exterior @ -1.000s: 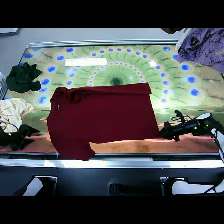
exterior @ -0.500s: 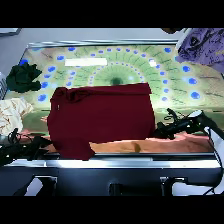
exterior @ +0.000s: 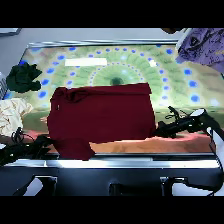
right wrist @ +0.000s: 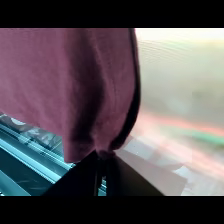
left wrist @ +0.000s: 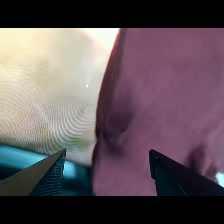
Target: Fold the clothes and pants, and hang the long-sleeved shirts on hangers.
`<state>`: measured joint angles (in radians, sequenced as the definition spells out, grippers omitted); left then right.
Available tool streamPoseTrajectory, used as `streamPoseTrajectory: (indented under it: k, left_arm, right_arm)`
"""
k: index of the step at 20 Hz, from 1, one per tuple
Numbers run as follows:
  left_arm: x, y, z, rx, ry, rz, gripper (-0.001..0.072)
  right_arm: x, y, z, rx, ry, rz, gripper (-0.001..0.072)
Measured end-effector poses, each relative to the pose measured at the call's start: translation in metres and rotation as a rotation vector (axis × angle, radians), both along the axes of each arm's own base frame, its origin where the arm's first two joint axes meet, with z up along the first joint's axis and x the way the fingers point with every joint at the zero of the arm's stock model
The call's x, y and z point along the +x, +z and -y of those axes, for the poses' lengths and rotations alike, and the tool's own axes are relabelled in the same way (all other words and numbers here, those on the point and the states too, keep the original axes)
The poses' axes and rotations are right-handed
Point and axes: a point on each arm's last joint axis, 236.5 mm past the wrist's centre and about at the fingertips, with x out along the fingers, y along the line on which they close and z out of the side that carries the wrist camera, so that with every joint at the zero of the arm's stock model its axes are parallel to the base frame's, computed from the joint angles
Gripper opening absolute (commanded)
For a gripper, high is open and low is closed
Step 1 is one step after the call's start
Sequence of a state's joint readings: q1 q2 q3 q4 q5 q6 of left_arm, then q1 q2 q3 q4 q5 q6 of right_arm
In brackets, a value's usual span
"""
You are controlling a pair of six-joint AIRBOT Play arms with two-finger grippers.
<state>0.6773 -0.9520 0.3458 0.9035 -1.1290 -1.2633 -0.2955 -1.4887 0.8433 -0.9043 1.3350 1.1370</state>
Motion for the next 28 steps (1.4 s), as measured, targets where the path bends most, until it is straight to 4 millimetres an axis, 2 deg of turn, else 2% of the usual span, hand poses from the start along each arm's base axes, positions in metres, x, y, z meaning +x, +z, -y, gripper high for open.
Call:
streamPoseTrajectory:
  k: [5,7,9,11,12,13,14,18,20,22,24,26,28]
  left_arm:
    - [0.007,-0.005,-0.001,0.005,0.004,0.014,0.0583]
    - [0.01,-0.009,0.001,0.0,0.003,0.011,0.044]
    - [0.011,-0.014,0.002,0.001,-0.004,0.003,0.0427]
    - [0.014,-0.017,0.004,-0.005,-0.001,0.002,0.0292]
    - [0.014,-0.019,0.004,0.0,-0.004,0.0,0.0273]
    - [0.014,-0.02,0.004,0.002,-0.007,-0.001,0.0163]
    - [0.015,-0.022,0.004,0.011,-0.01,-0.001,0.0018]
    - [0.019,-0.021,0.004,0.038,-0.059,0.015,0.0018]
    - [0.031,-0.014,-0.001,0.082,-0.102,0.049,0.0017]
    - [0.059,0.008,-0.004,0.119,-0.133,0.12,0.0016]
    - [0.094,0.045,-0.004,0.148,-0.165,0.207,0.0016]
    - [0.139,0.098,-0.013,0.227,-0.177,0.33,0.0016]
    - [0.178,0.169,-0.025,0.327,-0.181,0.464,0.0017]
  right_arm:
    - [0.002,0.009,0.001,-0.009,-0.002,0.028,0.0027]
    - [0.003,0.013,0.001,-0.013,-0.004,0.041,0.0027]
    - [0.005,0.017,0.001,-0.017,-0.004,0.055,0.0027]
    - [0.006,0.021,0.002,-0.022,-0.009,0.064,0.0027]
    - [0.006,0.022,0.002,-0.025,-0.009,0.069,0.0027]
    - [0.006,0.024,0.002,-0.028,-0.01,0.074,0.0027]
    - [0.006,0.025,0.002,-0.03,-0.013,0.077,0.0027]
    - [0.009,0.036,0.003,-0.039,-0.023,0.11,0.0026]
    - [0.016,0.048,-0.001,-0.035,-0.025,0.15,0.0025]
    - [0.03,0.063,-0.006,-0.049,-0.007,0.212,0.0025]
    - [0.059,0.088,-0.01,-0.098,0.012,0.319,0.0025]
    - [0.104,0.132,-0.009,-0.179,0.003,0.482,0.0025]
    - [0.146,0.196,-0.003,-0.256,-0.03,0.668,0.0025]
